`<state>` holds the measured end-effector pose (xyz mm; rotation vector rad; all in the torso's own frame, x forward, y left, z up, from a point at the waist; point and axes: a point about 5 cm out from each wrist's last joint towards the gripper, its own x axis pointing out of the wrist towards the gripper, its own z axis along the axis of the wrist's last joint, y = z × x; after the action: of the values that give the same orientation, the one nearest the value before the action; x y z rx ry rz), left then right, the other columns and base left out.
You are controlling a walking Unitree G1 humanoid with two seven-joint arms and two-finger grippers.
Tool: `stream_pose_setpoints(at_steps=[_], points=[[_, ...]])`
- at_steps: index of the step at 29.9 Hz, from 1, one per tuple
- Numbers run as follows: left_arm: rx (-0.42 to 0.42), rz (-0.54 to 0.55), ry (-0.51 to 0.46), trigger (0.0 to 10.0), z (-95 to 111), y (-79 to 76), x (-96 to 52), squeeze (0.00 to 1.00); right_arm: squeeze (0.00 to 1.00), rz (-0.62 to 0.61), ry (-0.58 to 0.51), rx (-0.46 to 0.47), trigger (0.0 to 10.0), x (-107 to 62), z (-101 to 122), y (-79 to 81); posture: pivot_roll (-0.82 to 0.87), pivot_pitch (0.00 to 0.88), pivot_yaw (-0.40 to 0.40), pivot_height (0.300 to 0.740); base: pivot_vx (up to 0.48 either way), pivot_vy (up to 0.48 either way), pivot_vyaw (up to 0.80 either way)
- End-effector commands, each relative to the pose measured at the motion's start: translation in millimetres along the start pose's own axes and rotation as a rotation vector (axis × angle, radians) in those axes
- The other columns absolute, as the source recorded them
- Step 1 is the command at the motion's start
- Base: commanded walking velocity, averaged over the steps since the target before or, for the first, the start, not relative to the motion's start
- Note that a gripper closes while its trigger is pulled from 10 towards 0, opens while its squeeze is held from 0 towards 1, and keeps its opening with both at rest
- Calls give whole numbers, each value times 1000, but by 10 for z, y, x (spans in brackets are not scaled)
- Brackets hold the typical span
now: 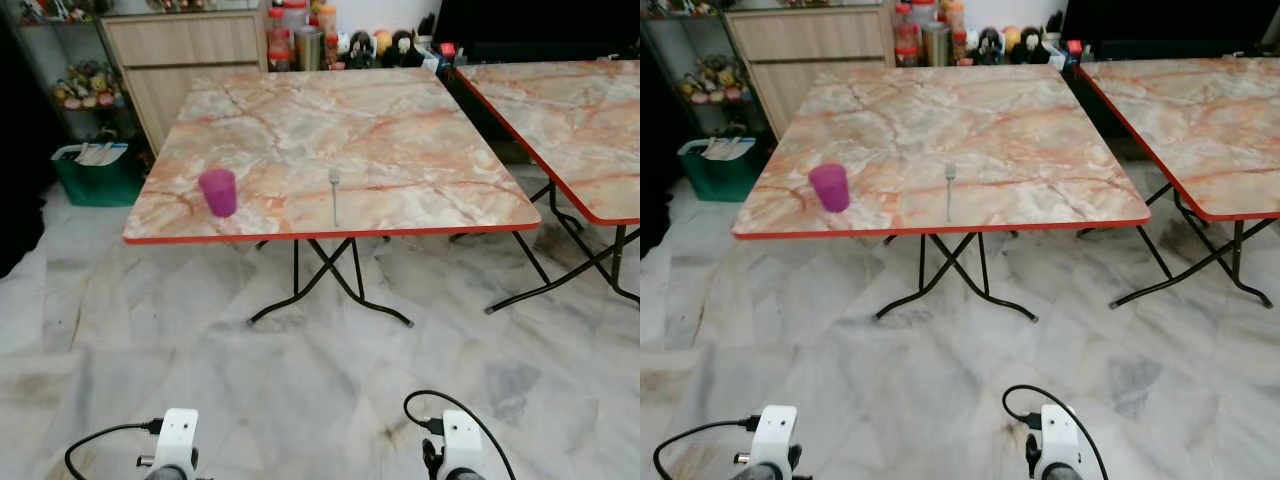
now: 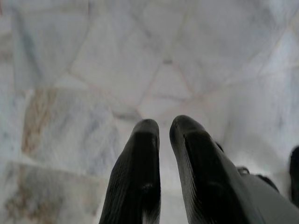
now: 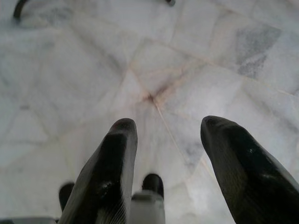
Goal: Setting the table
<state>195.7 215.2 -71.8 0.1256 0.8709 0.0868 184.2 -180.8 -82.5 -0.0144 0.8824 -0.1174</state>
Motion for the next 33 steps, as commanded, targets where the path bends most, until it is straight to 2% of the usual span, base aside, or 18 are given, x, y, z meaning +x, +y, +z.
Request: stream_pose_setpoints(at_steps=[1, 28, 33], points=[[10, -3, 1, 10000, 14, -39, 6, 0, 0, -13, -7, 8, 10000, 4, 22, -40, 35, 0, 17, 736, 368, 0, 0], [6, -4, 1, 10000, 13, -42, 6, 0, 0, -18, -21, 54, 10000, 2, 28, -32, 31, 0, 19, 736, 365, 0, 0], [8, -17, 2, 10000, 22, -62, 9, 0, 0, -13, -27, 54, 10000, 9, 56, -30, 33, 0, 16, 736, 56, 0, 0]])
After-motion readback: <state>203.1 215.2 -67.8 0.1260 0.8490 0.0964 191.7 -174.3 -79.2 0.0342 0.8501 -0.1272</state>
